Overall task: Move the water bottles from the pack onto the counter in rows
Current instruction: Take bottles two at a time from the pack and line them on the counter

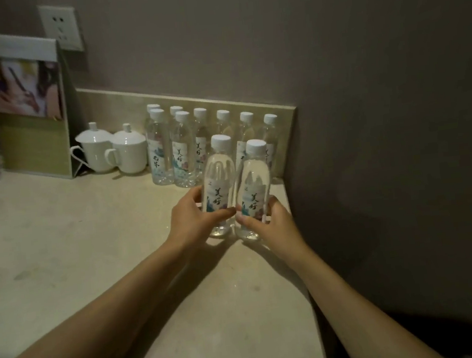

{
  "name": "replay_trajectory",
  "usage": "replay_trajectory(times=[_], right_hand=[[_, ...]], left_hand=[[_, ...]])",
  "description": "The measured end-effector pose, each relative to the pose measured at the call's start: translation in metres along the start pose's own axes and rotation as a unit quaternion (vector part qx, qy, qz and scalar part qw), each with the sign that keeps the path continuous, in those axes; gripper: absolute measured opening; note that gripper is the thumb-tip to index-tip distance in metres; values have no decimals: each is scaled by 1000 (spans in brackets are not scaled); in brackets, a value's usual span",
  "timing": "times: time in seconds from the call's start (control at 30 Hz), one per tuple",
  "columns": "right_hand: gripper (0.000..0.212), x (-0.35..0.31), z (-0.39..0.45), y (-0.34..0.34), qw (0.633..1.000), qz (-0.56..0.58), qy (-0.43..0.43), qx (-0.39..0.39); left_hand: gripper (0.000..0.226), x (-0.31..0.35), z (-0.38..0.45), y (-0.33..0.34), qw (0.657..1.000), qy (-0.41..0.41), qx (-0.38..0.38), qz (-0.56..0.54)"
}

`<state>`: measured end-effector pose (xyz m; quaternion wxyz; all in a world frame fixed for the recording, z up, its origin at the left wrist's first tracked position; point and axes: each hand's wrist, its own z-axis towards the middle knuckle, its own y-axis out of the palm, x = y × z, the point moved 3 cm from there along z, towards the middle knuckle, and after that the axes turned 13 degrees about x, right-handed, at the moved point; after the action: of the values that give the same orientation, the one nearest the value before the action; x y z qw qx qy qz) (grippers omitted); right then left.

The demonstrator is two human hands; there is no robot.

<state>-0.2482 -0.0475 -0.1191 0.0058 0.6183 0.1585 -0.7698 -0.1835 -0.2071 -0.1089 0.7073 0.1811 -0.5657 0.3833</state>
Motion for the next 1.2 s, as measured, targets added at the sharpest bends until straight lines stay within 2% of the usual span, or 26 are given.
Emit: replay_trajectory(times=[0.13,0.2,0.27,0.33,0.47,0.7,0.8,0.9,0.97,1.1,1.2], right_hand=[[77,1,8,0,978,-195,-72,21],[77,-3,8,1,966,-243,-89,19],[67,-6,8,2,964,-247,-93,14],[65,-8,11,3,968,-234,-91,12],[71,-15,22,11,963,-254,-86,40],[61,-20,48,38,959,-268,-64,72],[63,-22,58,50,953,-282,-49,102],[71,-25,69,64,946,-297,-29,129],[73,-26,73,70,942,-303,-18,145],[56,-27,76,73,933,-319,-9,165],[49,-30,77,74,928,-333,-1,165]], left_hand=[[67,-3,2,0,996,57,-14,61],[74,-2,1,-2,989,91,-45,107],[75,0,3,-7,981,104,-82,141],[64,-2,11,-10,975,108,-91,173],[57,-8,22,-6,976,101,-60,181],[56,-17,54,-1,981,97,-26,166],[53,-22,73,0,985,81,-23,152],[51,-30,93,4,981,99,-20,165],[55,-33,105,4,967,142,-18,213],[59,-30,118,2,878,268,-39,394],[56,-29,122,3,867,278,-62,408]])
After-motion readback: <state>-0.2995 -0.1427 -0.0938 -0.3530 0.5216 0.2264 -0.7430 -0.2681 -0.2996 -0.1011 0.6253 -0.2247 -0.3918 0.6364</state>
